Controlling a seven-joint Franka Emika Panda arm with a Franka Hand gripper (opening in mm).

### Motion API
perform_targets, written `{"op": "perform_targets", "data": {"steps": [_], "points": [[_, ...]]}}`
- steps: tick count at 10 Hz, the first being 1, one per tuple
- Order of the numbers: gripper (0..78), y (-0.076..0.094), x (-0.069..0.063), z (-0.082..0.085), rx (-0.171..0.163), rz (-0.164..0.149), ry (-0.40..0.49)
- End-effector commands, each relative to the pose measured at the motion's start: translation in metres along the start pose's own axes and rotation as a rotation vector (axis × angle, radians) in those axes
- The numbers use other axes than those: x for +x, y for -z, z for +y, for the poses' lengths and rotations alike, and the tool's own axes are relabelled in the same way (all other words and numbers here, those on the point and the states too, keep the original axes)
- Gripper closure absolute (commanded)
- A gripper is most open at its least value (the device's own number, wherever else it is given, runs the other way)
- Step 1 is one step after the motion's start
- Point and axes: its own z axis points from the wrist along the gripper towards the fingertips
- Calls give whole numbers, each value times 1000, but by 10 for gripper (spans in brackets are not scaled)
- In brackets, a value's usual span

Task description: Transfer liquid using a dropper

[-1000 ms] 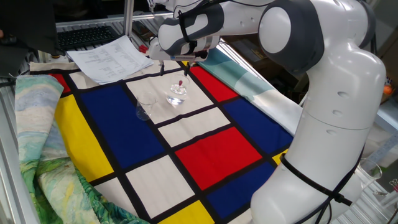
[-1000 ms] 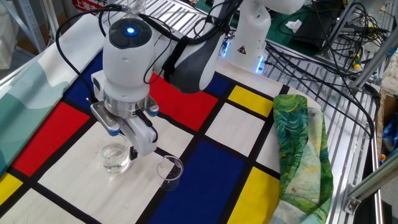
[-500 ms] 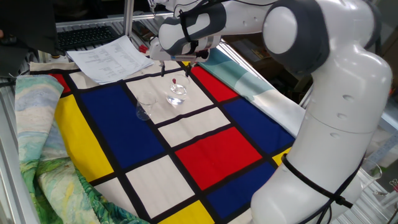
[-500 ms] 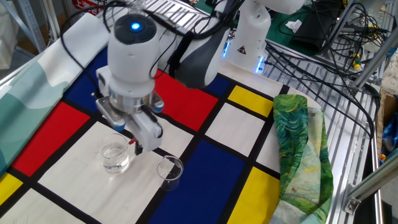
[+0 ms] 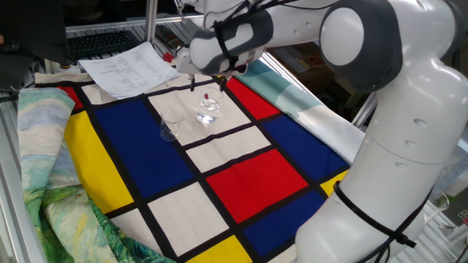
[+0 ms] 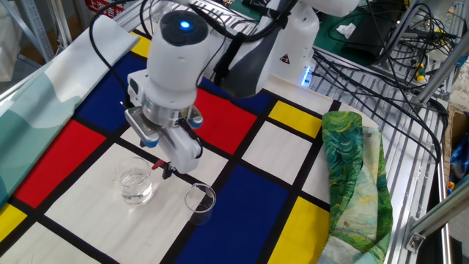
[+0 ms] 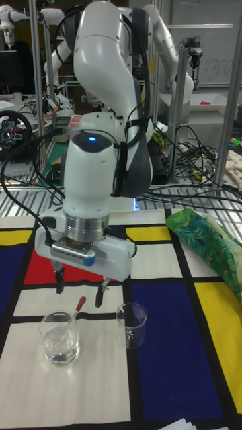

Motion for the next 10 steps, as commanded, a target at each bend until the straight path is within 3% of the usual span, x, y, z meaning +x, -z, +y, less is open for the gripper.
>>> {"op": "perform_targets", "data": {"steps": [1,4,10], "points": [[2,1,-1,0,20,-27,8],[2,1,0,0,36,-64,7],[2,1,4,5,49,-104,-24]]}}
